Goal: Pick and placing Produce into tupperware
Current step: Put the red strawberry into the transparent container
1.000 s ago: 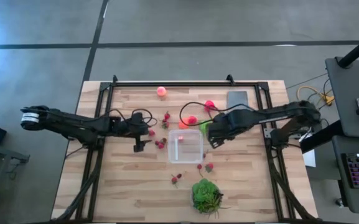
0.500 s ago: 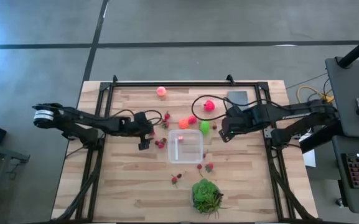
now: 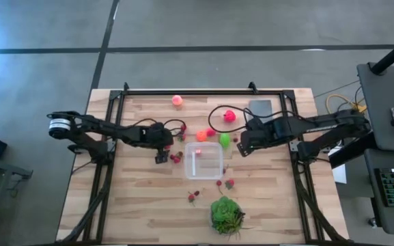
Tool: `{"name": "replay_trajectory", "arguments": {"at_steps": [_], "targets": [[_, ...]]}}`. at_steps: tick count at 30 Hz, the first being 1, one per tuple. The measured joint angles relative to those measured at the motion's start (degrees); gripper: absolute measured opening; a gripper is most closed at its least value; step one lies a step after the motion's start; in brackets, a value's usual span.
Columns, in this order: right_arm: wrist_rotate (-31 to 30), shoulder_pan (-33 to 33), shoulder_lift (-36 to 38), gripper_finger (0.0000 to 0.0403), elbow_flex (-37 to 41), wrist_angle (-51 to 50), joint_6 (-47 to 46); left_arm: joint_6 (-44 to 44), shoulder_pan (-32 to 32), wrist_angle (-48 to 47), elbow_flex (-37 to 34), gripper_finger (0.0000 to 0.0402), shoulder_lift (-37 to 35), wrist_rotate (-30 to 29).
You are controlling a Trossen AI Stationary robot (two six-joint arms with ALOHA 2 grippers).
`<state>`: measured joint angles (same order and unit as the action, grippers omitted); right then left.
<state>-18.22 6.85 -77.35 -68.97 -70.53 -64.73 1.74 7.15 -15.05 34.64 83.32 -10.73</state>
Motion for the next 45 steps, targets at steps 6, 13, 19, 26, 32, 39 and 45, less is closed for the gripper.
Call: {"name": "replay_trajectory", "arguments": {"at_steps": [6, 13, 19, 26, 32, 39, 45], "targets": [[0.0, 0.0, -2.0, 0.0265, 0.0, 1.0, 0.6, 0.1, 0.0, -2.4, -0.4, 0.0218, -2.3, 1.3], [0.2, -0.3, -3.5, 0.0265, 0.0, 1.7, 2.7, 0.1, 0.0, -2.4, -0.4, 0.0161, -2.3, 3.2], [0.2, -1.4, -3.4, 0.0265, 0.0, 2.5, 2.1, 0.1, 0.1, -2.2, -0.1, 0.0148, -1.7, 3.4], [0.2, -1.6, -3.3, 0.0265, 0.2, 2.5, 2.2, -1.0, 0.7, 0.6, -0.1, 0.0148, -1.7, 3.2], [0.6, -1.5, -3.3, 0.0265, 0.3, 2.5, 1.9, -7.4, 1.1, 1.1, 0.4, 0.0167, -1.7, 3.0], [0.6, -1.5, -3.3, 0.0265, 0.5, 2.5, 1.9, -7.5, 1.1, 1.3, 0.4, 0.022, -1.7, 2.0], [0.6, -1.5, -3.3, 0.0265, 0.5, 2.5, 1.9, -7.4, 1.1, 4.7, 0.4, 0.0249, -1.7, 1.0]]}}
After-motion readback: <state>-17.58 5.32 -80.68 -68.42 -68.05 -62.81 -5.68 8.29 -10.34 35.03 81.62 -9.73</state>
